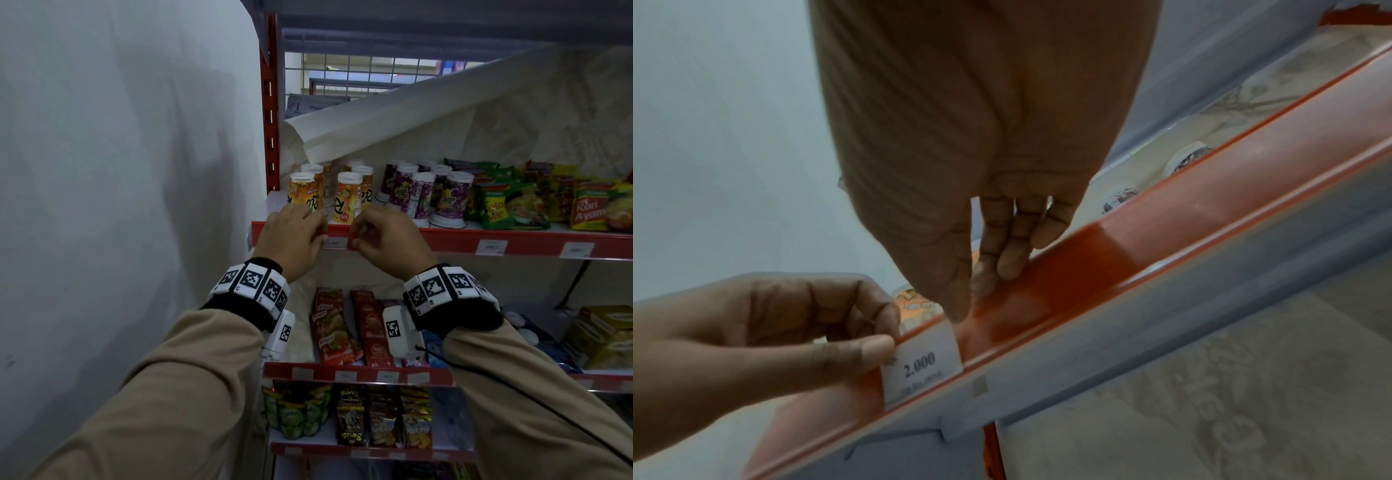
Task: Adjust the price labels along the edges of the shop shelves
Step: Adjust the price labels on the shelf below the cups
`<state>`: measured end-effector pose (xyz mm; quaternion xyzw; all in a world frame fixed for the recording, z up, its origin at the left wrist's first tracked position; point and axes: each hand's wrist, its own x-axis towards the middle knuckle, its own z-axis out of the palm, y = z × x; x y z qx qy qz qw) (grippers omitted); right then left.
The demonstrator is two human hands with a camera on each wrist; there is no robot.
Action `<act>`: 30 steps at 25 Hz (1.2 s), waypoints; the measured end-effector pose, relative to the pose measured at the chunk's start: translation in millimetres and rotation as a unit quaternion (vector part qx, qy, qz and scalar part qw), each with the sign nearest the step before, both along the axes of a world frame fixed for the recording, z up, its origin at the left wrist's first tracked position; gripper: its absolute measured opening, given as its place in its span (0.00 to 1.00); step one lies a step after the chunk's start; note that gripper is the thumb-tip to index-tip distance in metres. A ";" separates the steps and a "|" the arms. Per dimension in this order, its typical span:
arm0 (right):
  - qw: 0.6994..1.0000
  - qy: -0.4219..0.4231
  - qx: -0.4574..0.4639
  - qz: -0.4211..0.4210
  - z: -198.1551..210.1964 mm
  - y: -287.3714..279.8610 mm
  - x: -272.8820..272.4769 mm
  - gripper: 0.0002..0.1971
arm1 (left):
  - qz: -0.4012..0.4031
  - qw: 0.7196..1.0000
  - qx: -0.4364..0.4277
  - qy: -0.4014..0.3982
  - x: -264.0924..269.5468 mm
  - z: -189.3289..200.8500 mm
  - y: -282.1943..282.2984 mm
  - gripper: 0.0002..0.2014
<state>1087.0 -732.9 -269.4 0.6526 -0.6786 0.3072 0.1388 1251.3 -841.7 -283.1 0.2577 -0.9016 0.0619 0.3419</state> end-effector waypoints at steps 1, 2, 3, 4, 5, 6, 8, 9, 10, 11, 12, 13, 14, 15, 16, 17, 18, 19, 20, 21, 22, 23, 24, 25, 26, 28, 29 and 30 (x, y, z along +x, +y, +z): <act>1.000 0.018 -0.009 -0.006 -1.4 3.4 -3.1 0.08 | 0.003 1.000 -0.009 0.001 -0.9 1.1 1.3 0.07; 0.999 0.038 -0.013 -0.019 -2.3 7.4 -7.3 0.09 | 0.005 1.000 -0.016 0.004 -3.2 2.6 3.3 0.08; 0.998 0.056 -0.011 -0.037 -3.1 11.8 -12.5 0.10 | 0.003 1.000 -0.020 0.005 -6.0 4.2 6.1 0.09; 0.996 0.069 -0.006 -0.059 -3.1 17.8 -19.8 0.11 | 0.001 1.000 -0.022 0.000 -11.5 6.3 10.7 0.09; 0.994 0.077 0.000 -0.079 -2.8 23.8 -27.4 0.11 | -0.001 1.000 -0.025 -0.011 -17.9 8.0 15.5 0.10; 0.992 0.082 0.004 -0.099 -1.9 31.4 -36.8 0.12 | -0.005 0.999 -0.027 -0.026 -27.2 10.1 21.9 0.11; 0.987 0.085 0.008 -0.135 0.7 48.7 -57.2 0.12 | -0.013 0.998 -0.033 -0.054 -50.6 13.5 36.0 0.13; 0.985 0.086 0.013 -0.151 1.4 56.8 -66.7 0.12 | -0.018 0.997 -0.034 -0.063 -62.0 14.2 42.7 0.14; 0.982 0.088 0.019 -0.166 1.8 65.1 -76.4 0.13 | -0.024 0.997 -0.036 -0.070 -73.7 14.6 49.5 0.15; 0.979 0.088 0.026 -0.181 2.0 74.9 -87.6 0.13 | -0.032 0.996 -0.037 -0.072 -87.7 15.0 57.0 0.16; 0.977 0.086 0.032 -0.193 2.5 84.3 -99.1 0.13 | -0.040 0.996 -0.034 -0.074 -101.7 15.7 64.7 0.16; 0.975 0.084 0.034 -0.202 1.8 91.7 -108.5 0.14 | -0.046 0.996 -0.030 -0.075 -113.2 15.7 71.1 0.17; 0.974 0.081 0.034 -0.210 2.2 100.2 -119.5 0.14 | -0.052 0.995 -0.026 -0.077 -127.7 16.6 79.0 0.17; 0.973 0.081 0.031 -0.214 1.2 105.9 -127.2 0.14 | -0.057 0.995 -0.023 -0.077 -138.8 16.2 85.1 0.18; 0.972 0.082 0.028 -0.216 0.2 111.6 -135.9 0.14 | -0.061 0.995 -0.018 -0.075 -151.2 16.1 92.6 0.18; 0.973 0.085 0.026 -0.214 -1.2 115.6 -143.2 0.14 | -0.063 0.995 -0.015 -0.070 -162.5 15.3 99.5 0.18; 0.974 0.087 0.022 -0.208 -3.0 116.8 -147.8 0.14 | -0.064 0.996 -0.011 -0.065 -170.4 14.5 104.4 0.18; 0.976 0.086 0.016 -0.198 -4.2 117.7 -153.0 0.14 | -0.063 0.996 -0.007 -0.060 -178.8 13.8 109.6 0.17; 0.979 0.083 0.010 -0.185 -5.0 116.9 -155.6 0.13 | -0.059 0.997 -0.005 -0.055 -184.1 12.6 112.3 0.16; 0.982 0.081 0.004 -0.172 -5.6 116.1 -159.0 0.12 | -0.053 0.997 -0.004 -0.051 -189.0 11.6 114.5 0.15; 0.984 0.081 -0.001 -0.159 -6.1 115.3 -161.8 0.11 | -0.047 0.998 -0.006 -0.050 -192.4 10.6 115.7 0.13; 0.986 0.084 -0.007 -0.146 -7.1 114.8 -163.6 0.11 | -0.042 0.998 -0.006 -0.049 -193.8 9.3 116.0 0.11; 0.987 0.086 -0.015 -0.137 -8.9 115.2 -165.6 0.12 | -0.041 0.998 -0.002 -0.046 -195.2 7.9 116.4 0.09; 0.987 0.090 -0.026 -0.133 -10.9 115.9 -166.8 0.12 | -0.041 0.998 0.004 -0.040 -195.7 7.0 116.8 0.08; 0.986 0.095 -0.037 -0.131 -14.0 116.9 -167.9 0.12 | -0.038 0.999 0.009 -0.034 -196.5 6.2 117.7 0.07; 0.985 0.106 -0.056 -0.127 -21.1 118.3 -167.2 0.10 | -0.028 0.999 0.012 -0.029 -197.0 6.1 120.3 0.06; 0.985 0.110 -0.063 -0.121 -23.8 118.2 -166.5 0.09 | -0.024 0.999 0.014 -0.028 -197.1 6.0 121.5 0.06; 0.984 0.115 -0.064 -0.117 -24.9 118.1 -166.0 0.08 | -0.022 0.999 0.015 -0.025 -197.1 6.2 122.5 0.06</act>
